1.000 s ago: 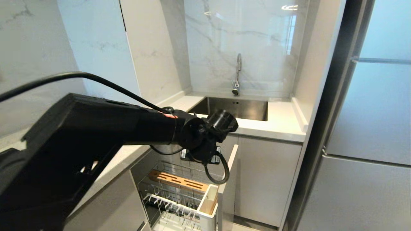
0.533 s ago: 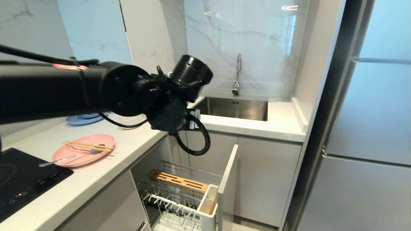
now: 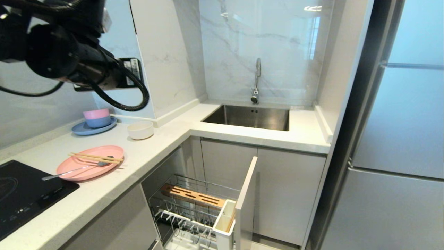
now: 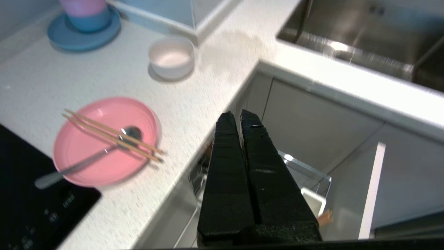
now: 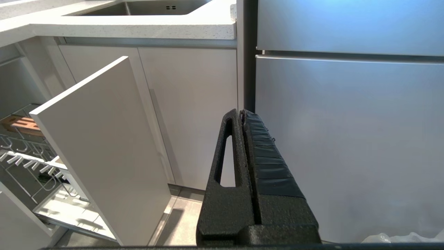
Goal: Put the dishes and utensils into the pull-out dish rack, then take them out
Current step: Pick up the bowl and place it in the cupboard
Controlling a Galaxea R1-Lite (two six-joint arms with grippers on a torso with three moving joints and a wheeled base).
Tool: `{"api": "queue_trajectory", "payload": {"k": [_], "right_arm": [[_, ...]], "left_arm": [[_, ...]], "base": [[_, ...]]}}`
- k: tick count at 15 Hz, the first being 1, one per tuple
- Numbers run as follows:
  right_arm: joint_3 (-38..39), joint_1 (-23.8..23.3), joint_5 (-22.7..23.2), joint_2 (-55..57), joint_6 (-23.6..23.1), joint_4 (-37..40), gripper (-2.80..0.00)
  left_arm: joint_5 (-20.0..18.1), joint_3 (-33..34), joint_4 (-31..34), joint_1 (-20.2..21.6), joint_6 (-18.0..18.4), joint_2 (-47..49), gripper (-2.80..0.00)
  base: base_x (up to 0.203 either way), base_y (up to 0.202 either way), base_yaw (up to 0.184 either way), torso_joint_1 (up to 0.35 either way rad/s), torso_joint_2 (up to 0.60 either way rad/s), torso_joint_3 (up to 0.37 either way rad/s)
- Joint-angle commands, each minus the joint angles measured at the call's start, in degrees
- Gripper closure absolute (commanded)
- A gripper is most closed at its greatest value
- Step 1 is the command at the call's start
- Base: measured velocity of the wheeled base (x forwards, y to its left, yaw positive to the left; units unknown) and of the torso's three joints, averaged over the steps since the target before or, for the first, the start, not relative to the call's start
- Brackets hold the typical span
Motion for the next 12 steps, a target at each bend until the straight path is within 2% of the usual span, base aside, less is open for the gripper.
{"api": "queue_trajectory", "payload": {"k": [1,4,5,6,9,12], "right_arm": [[0.1,0.0,0.0,0.0,0.0,0.0,0.00],[0.1,0.0,0.0,0.0,0.0,0.0,0.00],[0.1,0.0,0.0,0.0,0.1,0.0,0.00],[0.1,0.0,0.0,0.0,0.1,0.0,0.00],[0.1,0.0,0.0,0.0,0.1,0.0,0.00],[0.1,0.0,0.0,0.0,0.1,0.0,0.00]], "left_arm": [[-4.0,-2.6,0.2,4.8,0.8,-1.6,0.00],[-17.5,-7.6,0.3,14.7,2.5,-0.6,0.00],[-22.8,-8.5,0.2,17.4,2.8,0.2,0.00],[-26.6,-8.9,0.0,19.7,3.3,1.9,0.00],[-30.2,-9.2,-0.4,23.4,4.0,7.0,0.00],[-31.3,-9.8,-2.3,25.0,6.2,11.3,0.00]], "base": [[0.000,0.000,0.000,0.000,0.00,0.000],[0.000,0.000,0.000,0.000,0.00,0.000],[0.000,0.000,0.000,0.000,0.00,0.000],[0.000,0.000,0.000,0.000,0.00,0.000],[0.000,0.000,0.000,0.000,0.00,0.000],[0.000,0.000,0.000,0.000,0.00,0.000]]}}
